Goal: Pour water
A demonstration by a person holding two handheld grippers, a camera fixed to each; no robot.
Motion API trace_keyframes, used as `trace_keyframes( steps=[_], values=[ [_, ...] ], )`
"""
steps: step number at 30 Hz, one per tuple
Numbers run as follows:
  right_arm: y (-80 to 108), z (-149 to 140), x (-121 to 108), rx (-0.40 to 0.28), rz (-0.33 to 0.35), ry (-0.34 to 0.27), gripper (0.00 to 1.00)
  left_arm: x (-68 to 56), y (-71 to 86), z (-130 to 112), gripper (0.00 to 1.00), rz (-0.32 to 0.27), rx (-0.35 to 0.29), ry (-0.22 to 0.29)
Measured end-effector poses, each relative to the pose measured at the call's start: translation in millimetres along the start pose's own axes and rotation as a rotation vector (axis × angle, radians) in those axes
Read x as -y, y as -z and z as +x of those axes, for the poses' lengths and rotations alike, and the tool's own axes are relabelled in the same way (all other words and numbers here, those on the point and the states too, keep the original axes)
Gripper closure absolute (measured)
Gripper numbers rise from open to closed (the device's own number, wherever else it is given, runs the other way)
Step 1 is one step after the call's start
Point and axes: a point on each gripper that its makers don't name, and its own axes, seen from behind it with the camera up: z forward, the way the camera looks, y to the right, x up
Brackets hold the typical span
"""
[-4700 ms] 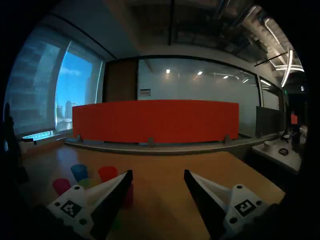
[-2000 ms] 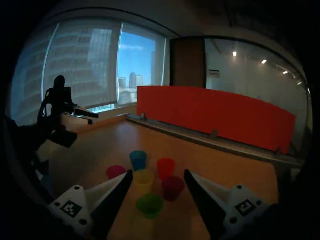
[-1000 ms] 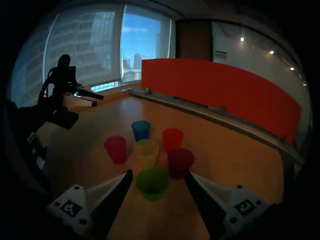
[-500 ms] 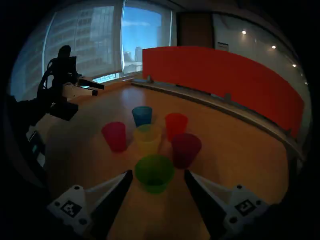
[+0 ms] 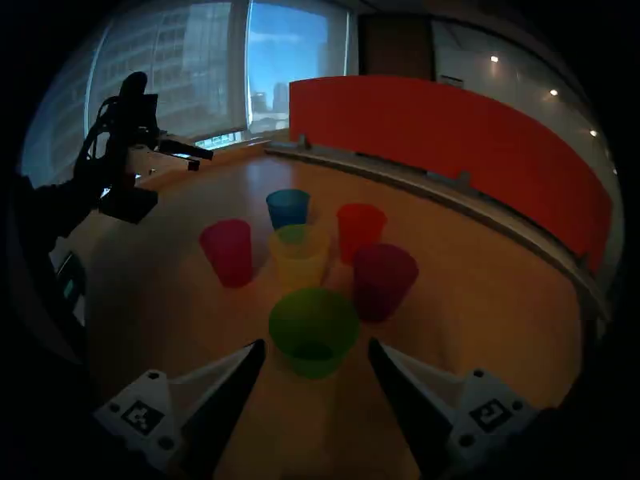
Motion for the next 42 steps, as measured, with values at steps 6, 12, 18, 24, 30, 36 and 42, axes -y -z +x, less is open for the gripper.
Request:
trace_keyframes(
  steps=[6,12,18,24,30,36,42],
  values=[
    [-12.5,-4,2,0.01,0.007,-0.004,0.0,3.1,-5.1,-3,0.13,-0.002,0.005,0.001],
    [-25.9,-6,2,0.018,0.016,-0.012,0.0,7.2,-11.5,-7,0.13,-0.001,0.014,-0.006],
    [-37.1,-4,3,0.018,0.026,-0.012,0.02,10.5,-18.9,-10,0.13,-0.003,0.019,-0.003],
    [-43.3,-3,3,0.019,0.035,-0.011,0.08,14.3,-26.7,-12,0.13,-0.005,0.023,-0.002],
    [-44.4,-2,4,0.017,0.04,-0.002,0.09,16.8,-34.7,-13,0.13,-0.011,0.025,0.004],
    [-44.0,-2,3,0.018,0.041,0.002,0.09,16.7,-42.8,-16,0.13,-0.022,0.035,0.004],
    [-43.1,-1,2,0.02,0.04,0.011,0.09,12.3,-51.3,-20,0.13,-0.042,0.053,-0.002]
  ],
)
